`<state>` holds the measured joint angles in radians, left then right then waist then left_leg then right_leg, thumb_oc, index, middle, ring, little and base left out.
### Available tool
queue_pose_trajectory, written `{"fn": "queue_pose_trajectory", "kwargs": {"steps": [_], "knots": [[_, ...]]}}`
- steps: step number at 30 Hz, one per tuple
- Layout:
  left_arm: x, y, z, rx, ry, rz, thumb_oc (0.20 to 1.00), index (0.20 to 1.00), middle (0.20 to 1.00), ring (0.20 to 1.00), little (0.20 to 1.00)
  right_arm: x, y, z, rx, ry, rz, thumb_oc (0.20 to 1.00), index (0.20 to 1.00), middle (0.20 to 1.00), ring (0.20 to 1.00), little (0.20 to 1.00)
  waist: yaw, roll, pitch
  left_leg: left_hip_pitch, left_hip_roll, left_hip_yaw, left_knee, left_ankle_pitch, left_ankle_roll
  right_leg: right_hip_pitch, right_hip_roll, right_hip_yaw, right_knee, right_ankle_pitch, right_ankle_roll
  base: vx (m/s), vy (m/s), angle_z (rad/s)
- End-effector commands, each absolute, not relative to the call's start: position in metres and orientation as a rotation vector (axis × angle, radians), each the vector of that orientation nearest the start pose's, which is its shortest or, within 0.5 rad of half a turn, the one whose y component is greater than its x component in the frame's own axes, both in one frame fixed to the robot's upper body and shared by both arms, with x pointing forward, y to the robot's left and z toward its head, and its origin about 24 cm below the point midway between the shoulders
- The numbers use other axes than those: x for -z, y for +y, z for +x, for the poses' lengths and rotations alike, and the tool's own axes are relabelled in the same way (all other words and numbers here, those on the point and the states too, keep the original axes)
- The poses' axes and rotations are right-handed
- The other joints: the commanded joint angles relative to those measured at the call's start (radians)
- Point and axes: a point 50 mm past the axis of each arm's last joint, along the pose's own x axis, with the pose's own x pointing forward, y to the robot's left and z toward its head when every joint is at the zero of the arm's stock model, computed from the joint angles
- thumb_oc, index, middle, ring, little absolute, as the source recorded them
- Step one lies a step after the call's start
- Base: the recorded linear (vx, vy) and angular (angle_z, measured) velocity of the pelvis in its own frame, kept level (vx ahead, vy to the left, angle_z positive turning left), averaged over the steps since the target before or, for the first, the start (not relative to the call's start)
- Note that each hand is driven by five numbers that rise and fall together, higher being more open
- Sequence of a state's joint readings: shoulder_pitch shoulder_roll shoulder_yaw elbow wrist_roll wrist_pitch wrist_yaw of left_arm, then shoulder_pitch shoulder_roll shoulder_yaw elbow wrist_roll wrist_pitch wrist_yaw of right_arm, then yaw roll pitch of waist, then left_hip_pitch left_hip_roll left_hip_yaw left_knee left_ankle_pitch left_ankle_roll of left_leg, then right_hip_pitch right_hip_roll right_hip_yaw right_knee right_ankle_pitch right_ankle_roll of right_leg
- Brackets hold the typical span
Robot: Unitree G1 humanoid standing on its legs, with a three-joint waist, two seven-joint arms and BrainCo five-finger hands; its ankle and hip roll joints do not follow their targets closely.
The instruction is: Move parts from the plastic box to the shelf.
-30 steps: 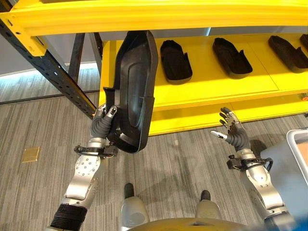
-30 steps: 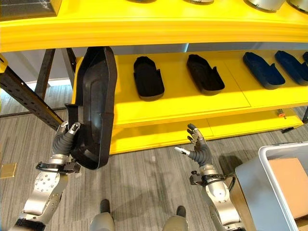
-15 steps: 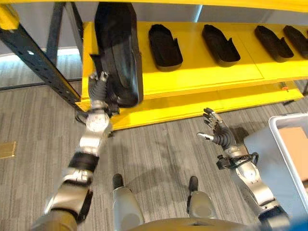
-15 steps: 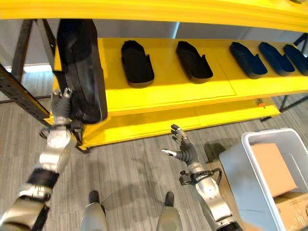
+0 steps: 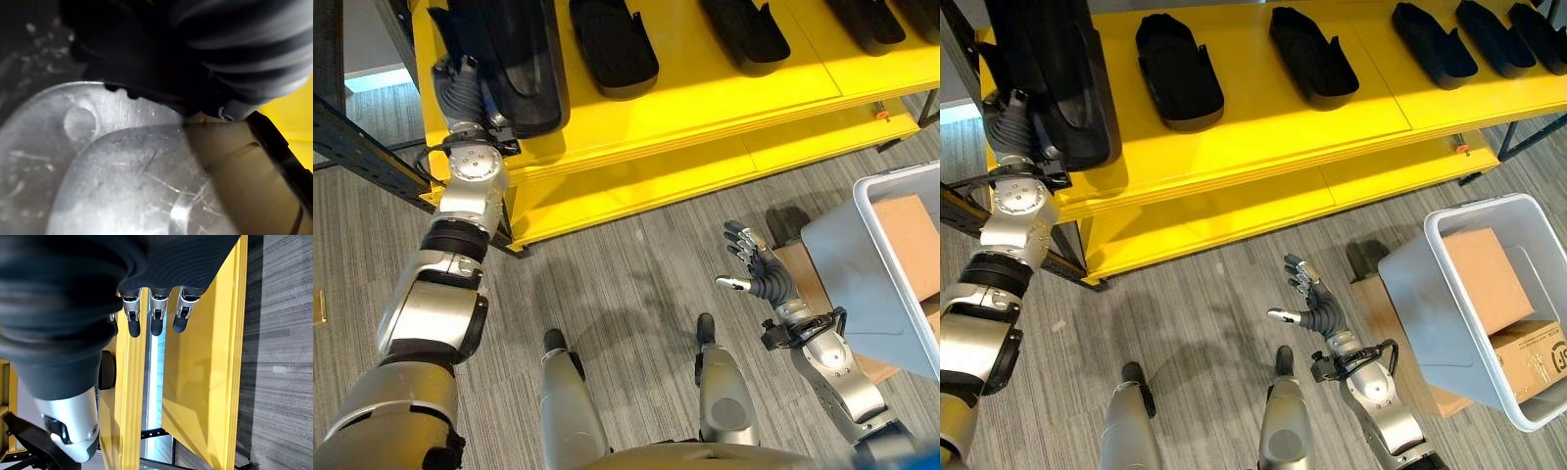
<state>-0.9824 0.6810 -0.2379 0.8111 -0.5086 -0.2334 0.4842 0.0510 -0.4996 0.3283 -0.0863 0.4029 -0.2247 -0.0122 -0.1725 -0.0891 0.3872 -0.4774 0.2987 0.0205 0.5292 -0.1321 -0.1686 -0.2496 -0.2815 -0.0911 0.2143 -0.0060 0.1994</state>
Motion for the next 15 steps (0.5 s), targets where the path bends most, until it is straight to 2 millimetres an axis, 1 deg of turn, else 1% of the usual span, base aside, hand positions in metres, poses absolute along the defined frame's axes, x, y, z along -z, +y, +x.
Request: {"fn": "queue_pose_trajectory", "kwargs": {"steps": [1, 5, 6, 9, 11, 13, 15], "knots": [[-0.285, 0.290, 0.373, -0.596, -0.585, 0.080, 0.200, 0.200, 0.200, 0.200, 0.200, -0.076, -0.167, 0.232, -0.322, -0.204, -0.021, 1.000, 1.000, 1.000, 1.000, 1.000, 0.020, -0.007, -0.074, 0.048, 0.022, -0.037, -0.075, 0.083, -0.013, -0.041, -0.046, 0.050, 0.157, -0.039, 0.024, 0.00, 0.000, 0.00], [-0.290, 0.299, 0.372, -0.627, -0.580, 0.043, 0.200, 0.200, 0.200, 0.200, 0.200, -0.074, -0.168, 0.232, -0.325, -0.195, -0.023, 1.000, 1.000, 1.000, 1.000, 1.000, 0.024, -0.016, -0.071, 0.025, 0.019, -0.044, -0.061, 0.079, -0.009, -0.045, -0.046, 0.045, 0.155, -0.038, 0.025, 0.01, -0.008, 0.04], [-0.292, 0.304, 0.370, -0.646, -0.574, 0.031, 0.200, 0.200, 0.200, 0.200, 0.200, -0.073, -0.167, 0.233, -0.326, -0.191, -0.018, 1.000, 1.000, 1.000, 1.000, 1.000, 0.028, -0.022, -0.069, 0.017, 0.024, -0.047, -0.050, 0.069, -0.007, -0.046, -0.044, 0.039, 0.156, -0.038, 0.026, 0.00, 0.000, 0.00], [-0.294, 0.306, 0.370, -0.649, -0.570, 0.040, 0.200, 0.200, 0.200, 0.200, 0.200, -0.073, -0.166, 0.233, -0.333, -0.189, -0.016, 1.000, 1.000, 1.000, 1.000, 1.000, 0.030, -0.030, -0.069, 0.000, 0.025, -0.049, -0.046, 0.073, -0.004, -0.051, -0.042, 0.035, 0.147, -0.030, 0.026, 0.00, 0.000, 0.00], [-0.292, 0.310, 0.370, -0.659, -0.554, 0.035, 0.200, 0.200, 0.200, 0.200, 0.200, -0.072, -0.166, 0.233, -0.335, -0.186, -0.011, 1.000, 1.000, 1.000, 1.000, 1.000, 0.032, -0.034, -0.066, -0.004, 0.029, -0.051, -0.037, 0.065, -0.003, -0.051, -0.041, 0.034, 0.149, -0.033, 0.027, 0.00, 0.000, 0.00], [-0.285, 0.315, 0.372, -0.671, -0.507, 0.039, 0.200, 0.200, 0.200, 0.200, 0.200, -0.072, -0.165, 0.232, -0.344, -0.183, -0.009, 1.000, 1.000, 1.000, 1.000, 1.000, 0.031, -0.044, -0.063, -0.022, 0.026, -0.050, -0.028, 0.060, 0.000, -0.054, -0.041, 0.032, 0.142, -0.030, 0.026, 0.00, 0.000, 0.00], [-0.284, 0.316, 0.372, -0.678, -0.497, 0.051, 0.200, 0.200, 0.200, 0.200, 0.200, -0.072, -0.165, 0.232, -0.343, -0.183, -0.011, 1.000, 1.000, 1.000, 1.000, 1.000, 0.030, -0.044, -0.063, -0.025, 0.025, -0.050, -0.028, 0.061, 0.000, -0.056, -0.042, 0.032, 0.140, -0.028, 0.027, 0.00, 0.000, 0.00]]}}
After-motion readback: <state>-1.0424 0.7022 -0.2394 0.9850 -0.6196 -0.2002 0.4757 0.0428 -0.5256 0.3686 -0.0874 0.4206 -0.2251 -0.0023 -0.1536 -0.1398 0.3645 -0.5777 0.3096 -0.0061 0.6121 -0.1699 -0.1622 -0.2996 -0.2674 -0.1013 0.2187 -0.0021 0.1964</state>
